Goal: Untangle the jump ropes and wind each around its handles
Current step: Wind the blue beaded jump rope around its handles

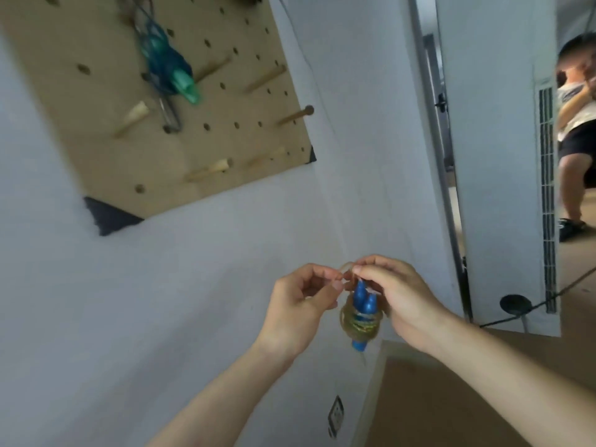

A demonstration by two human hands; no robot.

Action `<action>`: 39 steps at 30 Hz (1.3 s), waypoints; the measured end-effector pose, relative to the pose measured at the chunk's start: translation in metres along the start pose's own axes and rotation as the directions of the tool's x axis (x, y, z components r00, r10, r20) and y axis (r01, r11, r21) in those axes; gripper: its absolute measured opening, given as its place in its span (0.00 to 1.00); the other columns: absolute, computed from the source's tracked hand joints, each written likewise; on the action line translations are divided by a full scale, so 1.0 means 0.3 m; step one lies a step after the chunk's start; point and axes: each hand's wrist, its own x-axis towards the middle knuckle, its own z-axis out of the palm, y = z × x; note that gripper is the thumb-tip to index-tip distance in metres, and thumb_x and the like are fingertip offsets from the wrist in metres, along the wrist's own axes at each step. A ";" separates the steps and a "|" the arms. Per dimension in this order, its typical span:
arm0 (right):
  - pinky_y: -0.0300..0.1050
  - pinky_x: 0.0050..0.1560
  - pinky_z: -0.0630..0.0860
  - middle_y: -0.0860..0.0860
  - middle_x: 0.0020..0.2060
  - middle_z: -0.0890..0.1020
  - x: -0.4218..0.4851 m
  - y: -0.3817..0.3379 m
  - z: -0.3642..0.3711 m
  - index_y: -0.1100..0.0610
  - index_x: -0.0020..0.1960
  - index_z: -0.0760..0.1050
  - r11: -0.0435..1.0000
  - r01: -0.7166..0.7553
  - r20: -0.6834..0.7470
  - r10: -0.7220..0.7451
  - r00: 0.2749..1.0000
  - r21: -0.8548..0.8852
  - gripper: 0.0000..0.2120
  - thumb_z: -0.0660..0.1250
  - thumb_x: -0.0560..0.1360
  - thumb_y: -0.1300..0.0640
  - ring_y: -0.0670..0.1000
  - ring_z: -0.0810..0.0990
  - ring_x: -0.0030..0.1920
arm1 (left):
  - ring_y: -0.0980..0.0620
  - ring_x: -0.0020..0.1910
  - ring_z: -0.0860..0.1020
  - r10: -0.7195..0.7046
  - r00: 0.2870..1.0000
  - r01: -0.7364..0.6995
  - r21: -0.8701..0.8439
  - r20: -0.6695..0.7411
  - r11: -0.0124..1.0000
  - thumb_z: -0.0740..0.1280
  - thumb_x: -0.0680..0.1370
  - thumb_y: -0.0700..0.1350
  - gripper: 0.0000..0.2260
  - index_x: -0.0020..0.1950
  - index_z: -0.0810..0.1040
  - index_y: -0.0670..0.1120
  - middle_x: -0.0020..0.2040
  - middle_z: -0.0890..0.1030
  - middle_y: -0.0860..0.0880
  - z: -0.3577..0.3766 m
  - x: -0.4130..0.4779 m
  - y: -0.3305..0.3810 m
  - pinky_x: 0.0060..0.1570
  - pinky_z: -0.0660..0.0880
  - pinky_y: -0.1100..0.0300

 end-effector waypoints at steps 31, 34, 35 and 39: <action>0.44 0.44 0.78 0.52 0.38 0.82 0.403 -0.548 0.577 0.59 0.46 0.80 0.970 0.243 0.231 -0.236 0.944 -0.005 0.03 0.70 0.77 0.59 0.49 0.81 0.41 | 0.52 0.40 0.84 0.360 0.673 -0.303 0.204 -0.646 0.931 0.72 0.78 0.43 0.03 0.47 0.84 0.51 0.39 0.85 0.51 -0.356 0.302 0.459 0.46 0.83 0.51; 0.41 0.40 0.77 0.51 0.37 0.82 0.388 -0.578 0.608 0.59 0.47 0.80 0.954 0.298 0.346 -0.274 0.897 -0.016 0.03 0.68 0.77 0.60 0.47 0.81 0.40 | 0.49 0.40 0.84 0.416 0.593 -0.382 0.214 -0.690 0.899 0.73 0.77 0.43 0.04 0.44 0.84 0.52 0.38 0.85 0.51 -0.364 0.276 0.463 0.45 0.83 0.49; 0.40 0.40 0.78 0.50 0.37 0.83 0.384 -0.584 0.621 0.59 0.46 0.80 0.951 0.308 0.380 -0.280 0.882 -0.014 0.03 0.68 0.77 0.61 0.47 0.82 0.40 | 0.48 0.40 0.85 0.425 0.569 -0.405 0.211 -0.704 0.890 0.73 0.77 0.43 0.05 0.44 0.84 0.53 0.38 0.85 0.51 -0.374 0.269 0.463 0.44 0.83 0.47; 0.45 0.45 0.80 0.51 0.39 0.84 0.383 -0.591 0.672 0.57 0.45 0.80 0.940 0.340 0.436 -0.304 0.847 -0.005 0.03 0.69 0.76 0.61 0.49 0.83 0.42 | 0.46 0.42 0.85 0.438 0.509 -0.448 0.206 -0.741 0.870 0.74 0.76 0.43 0.05 0.43 0.84 0.53 0.40 0.85 0.50 -0.418 0.257 0.469 0.43 0.83 0.44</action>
